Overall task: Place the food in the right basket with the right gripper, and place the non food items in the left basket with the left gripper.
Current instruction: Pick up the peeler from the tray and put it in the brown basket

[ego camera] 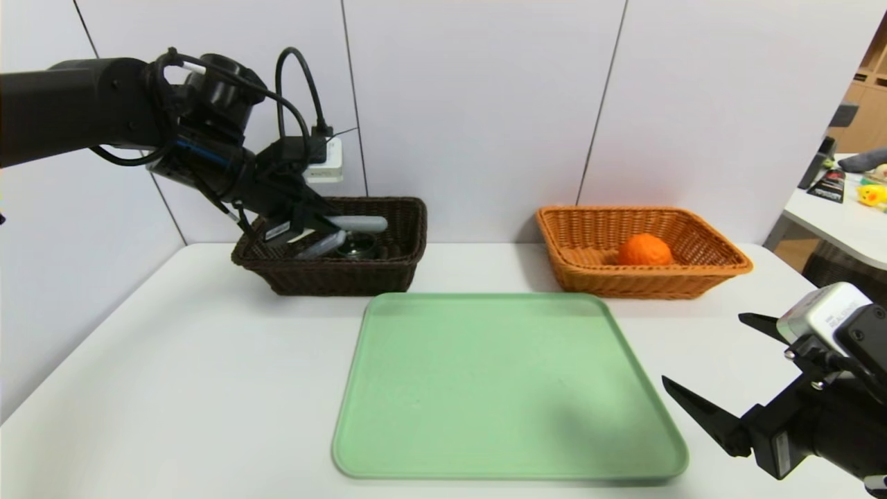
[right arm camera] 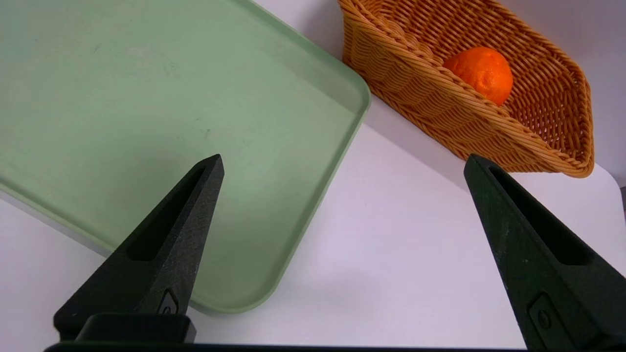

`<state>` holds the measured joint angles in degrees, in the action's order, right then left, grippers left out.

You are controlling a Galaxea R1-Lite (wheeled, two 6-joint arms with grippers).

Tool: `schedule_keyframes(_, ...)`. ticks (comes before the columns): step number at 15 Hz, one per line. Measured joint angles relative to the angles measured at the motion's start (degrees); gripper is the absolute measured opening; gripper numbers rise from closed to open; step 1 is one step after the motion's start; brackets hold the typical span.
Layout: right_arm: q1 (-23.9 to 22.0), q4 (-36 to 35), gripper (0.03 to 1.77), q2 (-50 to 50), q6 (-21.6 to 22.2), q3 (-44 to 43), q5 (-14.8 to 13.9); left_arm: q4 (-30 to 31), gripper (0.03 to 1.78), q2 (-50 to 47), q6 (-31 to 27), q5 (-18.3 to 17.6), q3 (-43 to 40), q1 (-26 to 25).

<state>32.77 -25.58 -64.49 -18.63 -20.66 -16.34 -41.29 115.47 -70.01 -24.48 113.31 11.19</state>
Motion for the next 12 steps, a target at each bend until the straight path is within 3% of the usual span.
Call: schedule_keyframes(12,0.0,0.06,1.69,1.04,0.05,1.68,-0.02,5.92,0.25,7.0,0.17,2.38,0.06,-2.43)
